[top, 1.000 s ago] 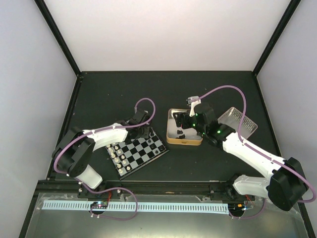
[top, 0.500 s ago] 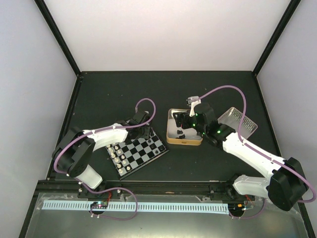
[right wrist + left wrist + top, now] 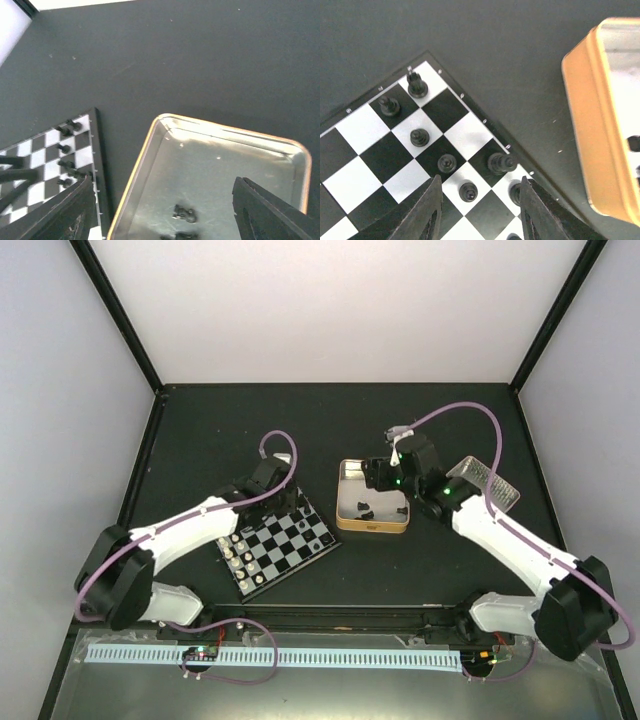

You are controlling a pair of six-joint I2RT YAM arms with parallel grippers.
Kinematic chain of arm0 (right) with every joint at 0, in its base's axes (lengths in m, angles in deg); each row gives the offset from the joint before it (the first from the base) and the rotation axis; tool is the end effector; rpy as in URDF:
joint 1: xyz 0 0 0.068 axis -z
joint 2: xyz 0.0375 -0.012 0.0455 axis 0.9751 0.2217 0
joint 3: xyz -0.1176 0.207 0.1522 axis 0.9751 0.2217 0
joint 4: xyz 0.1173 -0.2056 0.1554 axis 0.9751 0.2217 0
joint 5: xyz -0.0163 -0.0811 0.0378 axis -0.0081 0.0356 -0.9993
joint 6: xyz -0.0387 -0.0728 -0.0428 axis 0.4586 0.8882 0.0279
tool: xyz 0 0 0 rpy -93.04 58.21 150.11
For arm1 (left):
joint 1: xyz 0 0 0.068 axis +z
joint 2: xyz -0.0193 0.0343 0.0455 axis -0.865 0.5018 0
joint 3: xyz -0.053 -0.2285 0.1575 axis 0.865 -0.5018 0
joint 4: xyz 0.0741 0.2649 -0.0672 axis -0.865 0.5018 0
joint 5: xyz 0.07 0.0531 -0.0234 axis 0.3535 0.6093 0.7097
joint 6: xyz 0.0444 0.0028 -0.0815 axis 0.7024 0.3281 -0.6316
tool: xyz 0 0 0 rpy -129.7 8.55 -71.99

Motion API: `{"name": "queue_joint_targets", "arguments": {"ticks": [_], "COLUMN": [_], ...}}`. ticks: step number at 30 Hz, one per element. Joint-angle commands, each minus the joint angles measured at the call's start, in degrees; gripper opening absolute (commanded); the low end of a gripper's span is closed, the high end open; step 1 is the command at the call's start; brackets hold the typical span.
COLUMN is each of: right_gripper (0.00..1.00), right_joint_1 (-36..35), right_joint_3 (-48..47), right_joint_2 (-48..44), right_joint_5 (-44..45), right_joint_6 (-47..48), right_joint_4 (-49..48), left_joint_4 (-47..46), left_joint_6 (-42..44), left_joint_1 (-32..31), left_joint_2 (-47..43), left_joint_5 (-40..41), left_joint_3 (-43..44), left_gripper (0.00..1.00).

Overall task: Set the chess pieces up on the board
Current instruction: Place the chess piece on the chessboard, then adjust the storage box at the center of the board.

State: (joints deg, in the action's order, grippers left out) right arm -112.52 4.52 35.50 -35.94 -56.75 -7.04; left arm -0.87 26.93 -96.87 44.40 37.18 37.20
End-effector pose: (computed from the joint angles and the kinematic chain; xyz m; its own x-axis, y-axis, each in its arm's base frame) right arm 0.2687 0.1831 0.2527 -0.6545 0.0786 -0.7519 -0.2655 0.9074 0.3259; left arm 0.2681 -0.1822 0.1614 -0.7826 0.0069 -0.6225 0.1422 0.9755 -0.1679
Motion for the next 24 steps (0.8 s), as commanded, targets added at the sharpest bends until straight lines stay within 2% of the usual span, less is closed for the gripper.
{"name": "queue_joint_targets", "arguments": {"ticks": [1,7,14,20,24], "right_gripper": [0.75,0.73,0.76,0.77,0.74], "right_joint_1": [3.86,9.27,9.71,9.67,9.66], "right_joint_3": [-6.64,-18.88,-33.15,-38.30,-41.91], "right_joint_2": [6.35,23.20,38.42,44.81,48.51], "right_joint_5": [-3.49,-4.47,-2.81,-4.16,-5.48], "right_joint_6": [8.06,16.68,25.96,31.90,34.83], "right_joint_4": [8.21,16.72,23.78,27.45,30.62], "left_joint_4": [0.69,-0.05,-0.52,0.77,1.87], "left_joint_6": [-1.51,-0.46,2.41,3.88,4.39], "left_joint_1": [-0.28,0.17,1.19,1.53,1.70], "left_joint_2": [-5.57,-13.98,-21.28,-24.55,-25.61], "left_joint_5": [0.26,-0.76,-3.77,-4.54,-4.46], "left_joint_3": [-0.05,0.08,-0.42,-1.40,-1.49], "left_gripper": [0.46,0.54,0.62,0.65,0.65]}}
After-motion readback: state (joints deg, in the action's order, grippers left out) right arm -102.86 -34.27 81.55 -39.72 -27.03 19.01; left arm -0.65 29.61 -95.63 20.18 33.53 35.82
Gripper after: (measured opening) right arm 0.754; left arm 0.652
